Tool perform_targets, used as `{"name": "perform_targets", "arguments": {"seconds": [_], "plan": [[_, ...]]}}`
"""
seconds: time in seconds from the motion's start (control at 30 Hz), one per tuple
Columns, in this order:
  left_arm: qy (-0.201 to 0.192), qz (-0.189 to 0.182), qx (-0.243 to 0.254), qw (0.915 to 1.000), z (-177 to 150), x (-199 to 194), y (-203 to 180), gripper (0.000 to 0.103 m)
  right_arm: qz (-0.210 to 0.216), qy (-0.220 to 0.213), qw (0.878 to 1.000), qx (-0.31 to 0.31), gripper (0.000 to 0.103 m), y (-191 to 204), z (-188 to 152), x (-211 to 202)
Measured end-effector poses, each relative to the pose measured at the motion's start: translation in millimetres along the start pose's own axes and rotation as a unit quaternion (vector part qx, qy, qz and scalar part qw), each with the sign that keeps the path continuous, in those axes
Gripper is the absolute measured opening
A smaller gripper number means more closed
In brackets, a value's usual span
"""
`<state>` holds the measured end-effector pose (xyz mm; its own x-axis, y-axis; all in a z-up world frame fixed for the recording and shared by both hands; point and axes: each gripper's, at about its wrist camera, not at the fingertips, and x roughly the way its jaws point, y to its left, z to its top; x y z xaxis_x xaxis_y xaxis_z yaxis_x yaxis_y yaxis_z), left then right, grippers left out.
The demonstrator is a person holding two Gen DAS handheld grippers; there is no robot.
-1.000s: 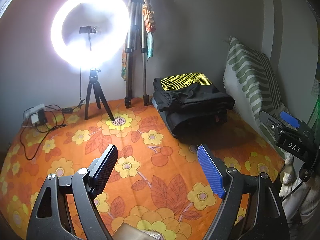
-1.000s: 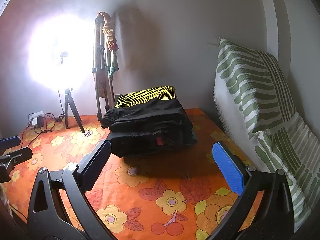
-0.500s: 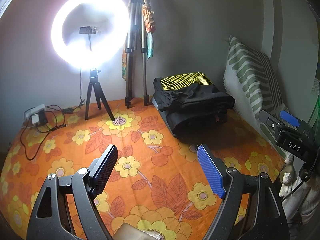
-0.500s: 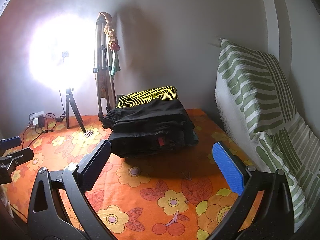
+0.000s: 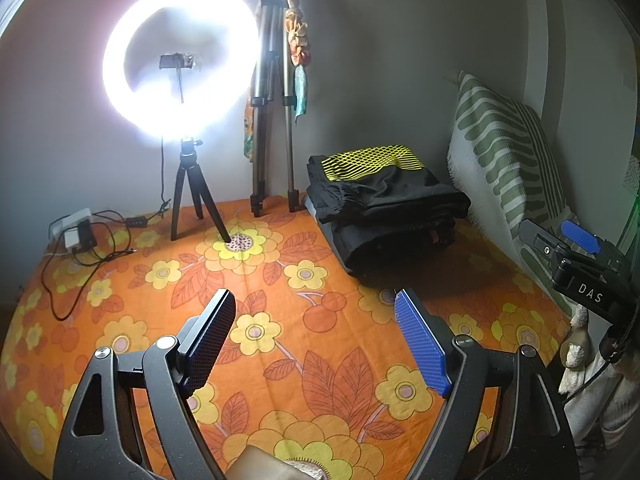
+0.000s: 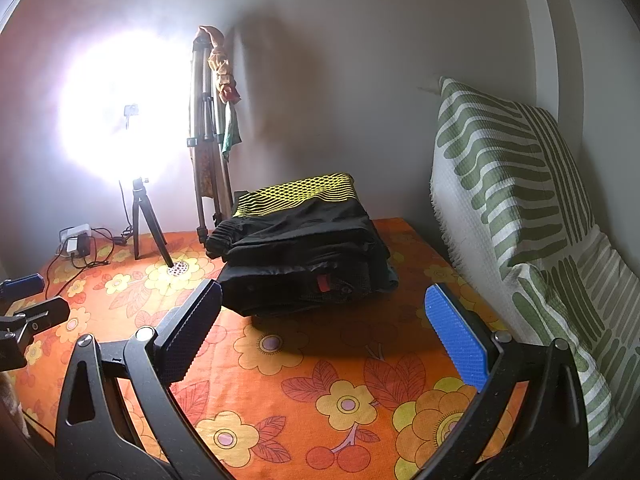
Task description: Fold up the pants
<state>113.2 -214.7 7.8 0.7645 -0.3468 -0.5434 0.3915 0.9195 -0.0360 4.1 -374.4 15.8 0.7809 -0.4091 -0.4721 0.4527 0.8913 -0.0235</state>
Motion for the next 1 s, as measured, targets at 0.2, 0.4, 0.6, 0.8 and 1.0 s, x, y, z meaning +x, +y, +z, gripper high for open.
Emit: {"name": "perform_targets", "arguments": {"seconds": [0.2, 0.4, 0.6, 0.8, 1.0], "plan": [[0.001, 0.001, 0.001, 1.0, -0.6, 0.4, 0.0, 0.082, 0.0, 0.0, 1.0, 0.001, 0.103, 0.1, -0.1, -0.1], [0.0, 0.0, 0.0, 1.0, -0.6, 0.8, -0.6, 0.082, -0.001, 0.0, 1.0, 0.0, 0.103, 0.4, -0.5, -1.0], [0.001, 0.001, 0.0, 1.0, -1.2, 0.6, -0.3, 0.082, 0.0, 0.0, 1.0, 0.002, 0.103, 1.6, -0.5, -1.3], [-0.003, 0.003, 0.0, 1.0, -3.6, -0.6, 2.2, 0.082, 0.001, 0.001, 1.0, 0.002, 0.103, 3.4, -0.1, -0.8], [-0.014, 0.008, 0.011, 0.9998, -6.5, -4.0, 1.4, 0.082, 0.001, 0.002, 1.0, 0.002, 0.103, 5.2, -0.2, -0.2]]}}
